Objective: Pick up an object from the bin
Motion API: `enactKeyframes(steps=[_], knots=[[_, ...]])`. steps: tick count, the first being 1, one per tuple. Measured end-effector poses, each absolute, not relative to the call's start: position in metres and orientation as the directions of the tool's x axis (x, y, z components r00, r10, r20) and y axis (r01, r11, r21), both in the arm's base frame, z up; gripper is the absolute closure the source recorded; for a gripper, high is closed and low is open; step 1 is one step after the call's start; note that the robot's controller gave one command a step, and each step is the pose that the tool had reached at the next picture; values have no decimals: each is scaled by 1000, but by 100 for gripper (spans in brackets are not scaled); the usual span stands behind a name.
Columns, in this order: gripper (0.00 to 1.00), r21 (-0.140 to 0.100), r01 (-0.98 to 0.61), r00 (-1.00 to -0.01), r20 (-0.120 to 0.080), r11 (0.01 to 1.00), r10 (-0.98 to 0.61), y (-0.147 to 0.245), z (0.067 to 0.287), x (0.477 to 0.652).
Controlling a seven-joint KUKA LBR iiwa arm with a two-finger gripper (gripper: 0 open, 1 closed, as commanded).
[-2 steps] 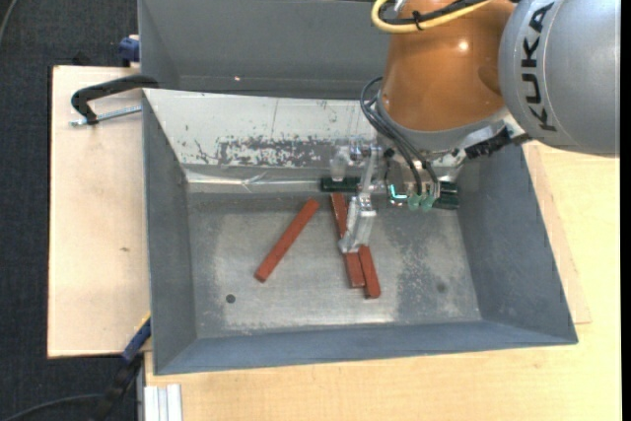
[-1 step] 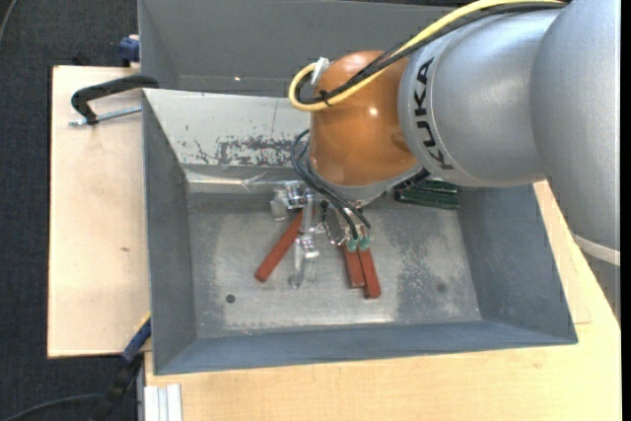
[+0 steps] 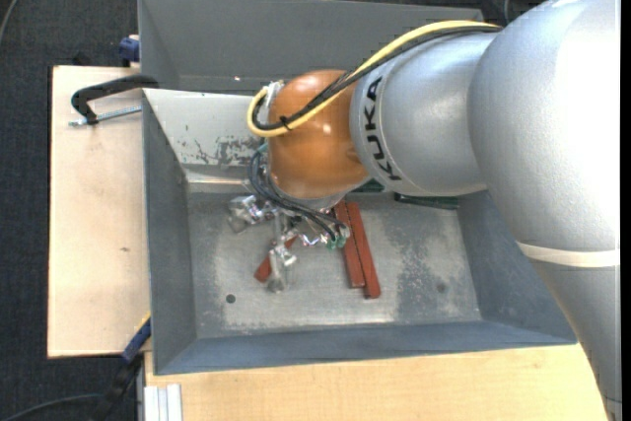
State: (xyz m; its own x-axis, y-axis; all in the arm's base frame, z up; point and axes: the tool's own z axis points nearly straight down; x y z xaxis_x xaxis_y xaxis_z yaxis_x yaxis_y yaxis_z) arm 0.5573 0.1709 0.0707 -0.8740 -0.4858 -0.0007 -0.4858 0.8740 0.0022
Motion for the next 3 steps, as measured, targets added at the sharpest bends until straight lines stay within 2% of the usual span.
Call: enactKeyframes(steps=[1,2,3], knots=[[100,1,-484,-875,-3,875,-484,170,72,558],[100,-7,-792,-610,-12,610,-792,172,249,557],[100,-6,-921,-389,-6,389,-921,120,272,565]])
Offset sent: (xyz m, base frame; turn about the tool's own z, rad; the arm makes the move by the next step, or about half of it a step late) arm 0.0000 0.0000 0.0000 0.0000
